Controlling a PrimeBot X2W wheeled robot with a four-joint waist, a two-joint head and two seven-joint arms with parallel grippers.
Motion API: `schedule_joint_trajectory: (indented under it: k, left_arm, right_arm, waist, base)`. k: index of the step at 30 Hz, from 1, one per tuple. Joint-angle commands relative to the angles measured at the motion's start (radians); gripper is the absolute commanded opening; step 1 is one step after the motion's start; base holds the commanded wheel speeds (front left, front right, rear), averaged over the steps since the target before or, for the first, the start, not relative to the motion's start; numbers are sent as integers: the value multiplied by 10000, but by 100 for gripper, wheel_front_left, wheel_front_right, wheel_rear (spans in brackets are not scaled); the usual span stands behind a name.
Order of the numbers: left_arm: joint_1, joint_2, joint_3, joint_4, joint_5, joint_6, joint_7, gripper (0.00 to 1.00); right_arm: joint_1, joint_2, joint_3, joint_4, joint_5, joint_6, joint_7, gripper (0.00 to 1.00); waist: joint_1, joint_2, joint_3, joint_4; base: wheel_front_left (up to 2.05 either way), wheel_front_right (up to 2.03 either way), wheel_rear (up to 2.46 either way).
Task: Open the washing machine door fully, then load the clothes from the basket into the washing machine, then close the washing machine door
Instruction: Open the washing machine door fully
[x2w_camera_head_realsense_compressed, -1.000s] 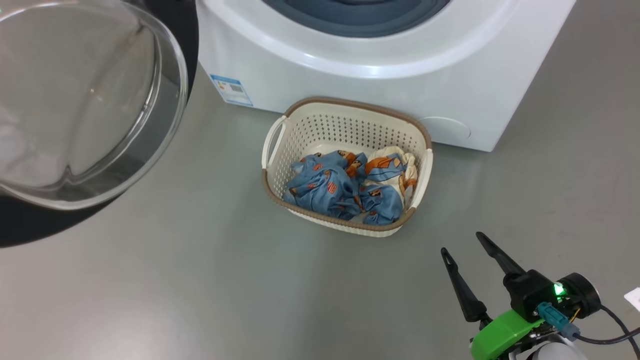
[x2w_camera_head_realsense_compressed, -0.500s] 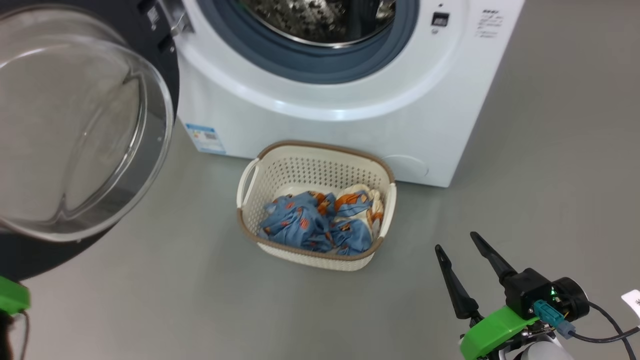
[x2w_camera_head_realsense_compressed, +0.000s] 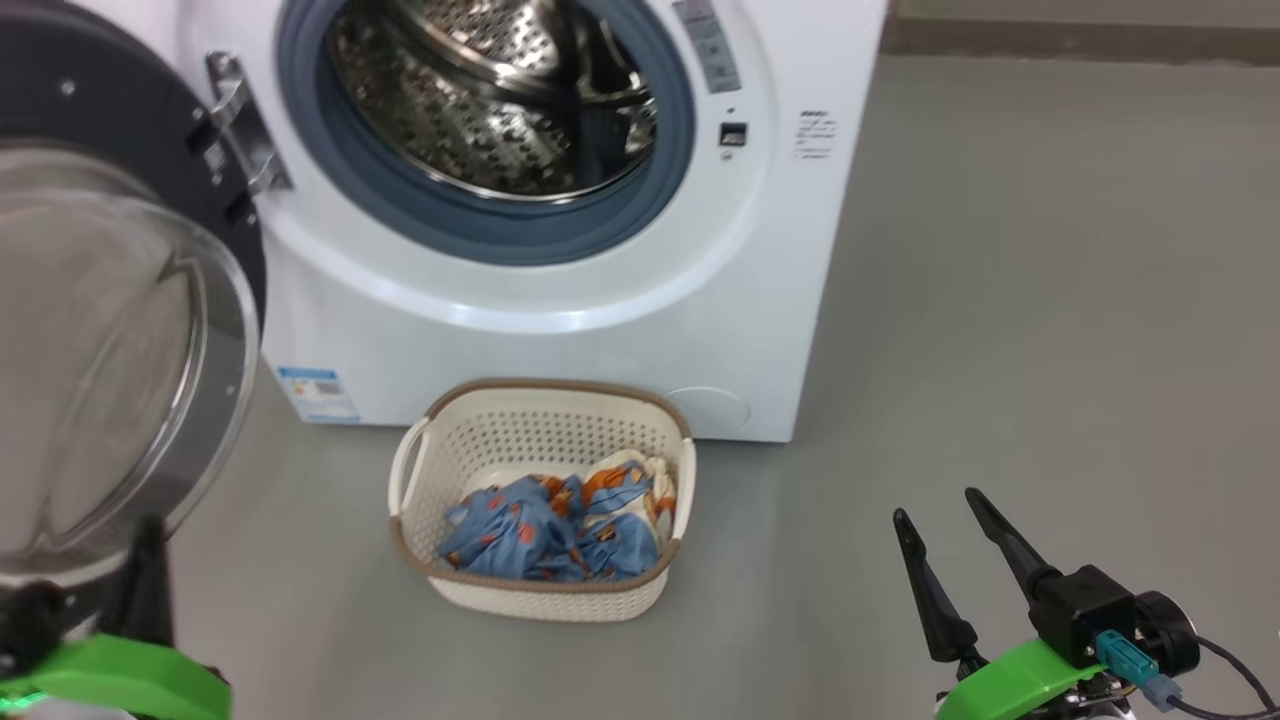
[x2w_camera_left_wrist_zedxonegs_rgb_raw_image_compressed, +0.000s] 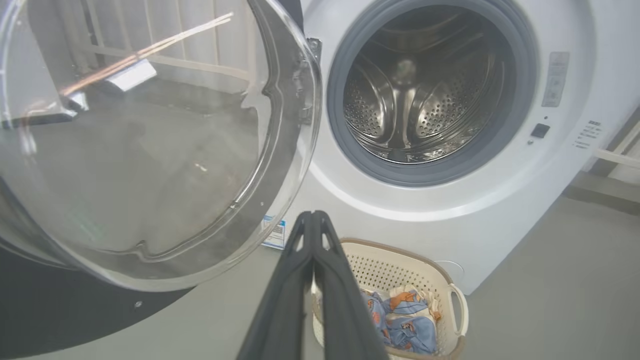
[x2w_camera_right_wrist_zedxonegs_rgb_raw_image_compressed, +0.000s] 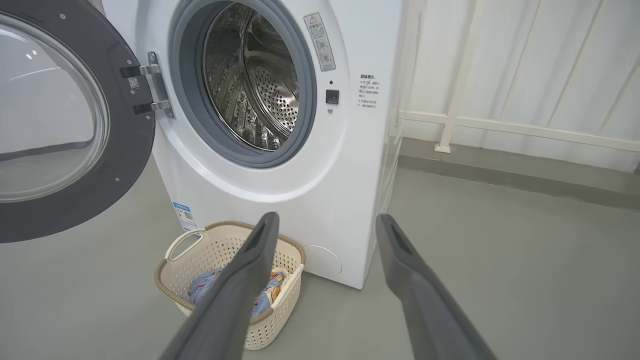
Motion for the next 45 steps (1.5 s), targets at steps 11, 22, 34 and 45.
schedule_joint_trajectory:
  k: [11,22,34,45]
  left_arm:
    - [1164,-605,-233,-1847,164,531,-11,0]
    - [1746,-1142,-342,-2463,28,585,-458,0]
    - [1748,-1304,-537,-2185,200,387,-676,100]
    - [1713,-1357,-609,-1978,502,250,-778,100]
  right_arm:
    - [-2,45,194,-679,277,16,-119,100]
    - [22,46,107,-1001,288,16,-120,100]
    - [68,46,55,-928,346,16,-120,100]
    - [92,47,70,-815,295,16,-120,100]
  waist:
    - [0,0,-615,-1467]
    - [0,0,-515,-1918]
    - [0,0,-549,-1896]
    - [0,0,-658,-1880]
  base:
    - [0,0,0]
    - [0,0,0]
    - [0,0,0]
    - [0,0,0]
